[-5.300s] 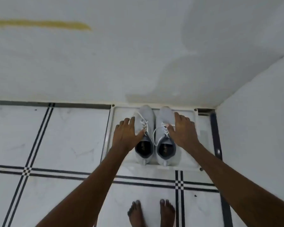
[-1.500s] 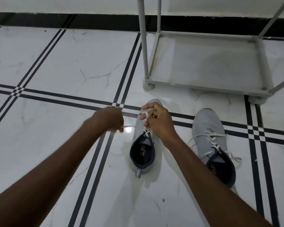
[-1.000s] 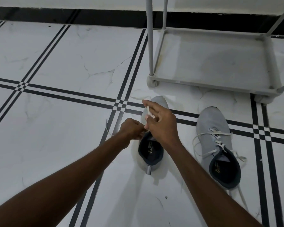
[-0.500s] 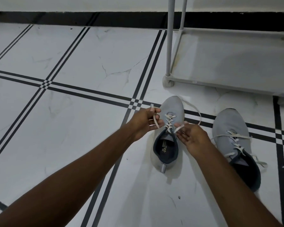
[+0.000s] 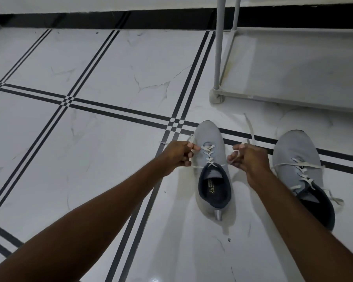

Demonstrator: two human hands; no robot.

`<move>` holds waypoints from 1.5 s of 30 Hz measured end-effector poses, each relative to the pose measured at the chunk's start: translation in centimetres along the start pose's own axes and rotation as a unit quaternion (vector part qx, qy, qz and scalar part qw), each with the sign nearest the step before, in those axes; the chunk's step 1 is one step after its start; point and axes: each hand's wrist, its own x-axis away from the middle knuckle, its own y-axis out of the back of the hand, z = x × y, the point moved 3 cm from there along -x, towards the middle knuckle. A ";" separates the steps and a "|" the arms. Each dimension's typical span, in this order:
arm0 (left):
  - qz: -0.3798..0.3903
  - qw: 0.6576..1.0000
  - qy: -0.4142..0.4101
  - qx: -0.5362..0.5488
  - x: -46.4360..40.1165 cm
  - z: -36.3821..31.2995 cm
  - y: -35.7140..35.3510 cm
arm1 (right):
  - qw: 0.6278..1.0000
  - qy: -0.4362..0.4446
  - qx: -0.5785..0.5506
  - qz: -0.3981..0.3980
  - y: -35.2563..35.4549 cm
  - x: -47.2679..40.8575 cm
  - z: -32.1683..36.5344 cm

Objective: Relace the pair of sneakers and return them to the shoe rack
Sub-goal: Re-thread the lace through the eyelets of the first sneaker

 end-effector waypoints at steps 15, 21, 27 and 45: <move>0.055 0.965 -0.154 -0.207 1.2 -4.9 -3.7 | 0.936 0.262 0.199 0.125 -3.0 2.2 6.8; 0.146 0.970 -0.089 -0.172 2.5 -5.7 -3.7 | 0.922 0.222 0.241 0.204 -5.5 2.4 8.1; 0.077 0.963 -0.180 -0.188 2.5 -6.5 -0.4 | 0.815 0.149 0.511 0.229 -5.3 0.9 6.9; -0.112 0.971 -0.197 -0.077 3.7 -3.1 0.6 | 0.869 0.295 0.382 0.107 -4.3 0.2 5.6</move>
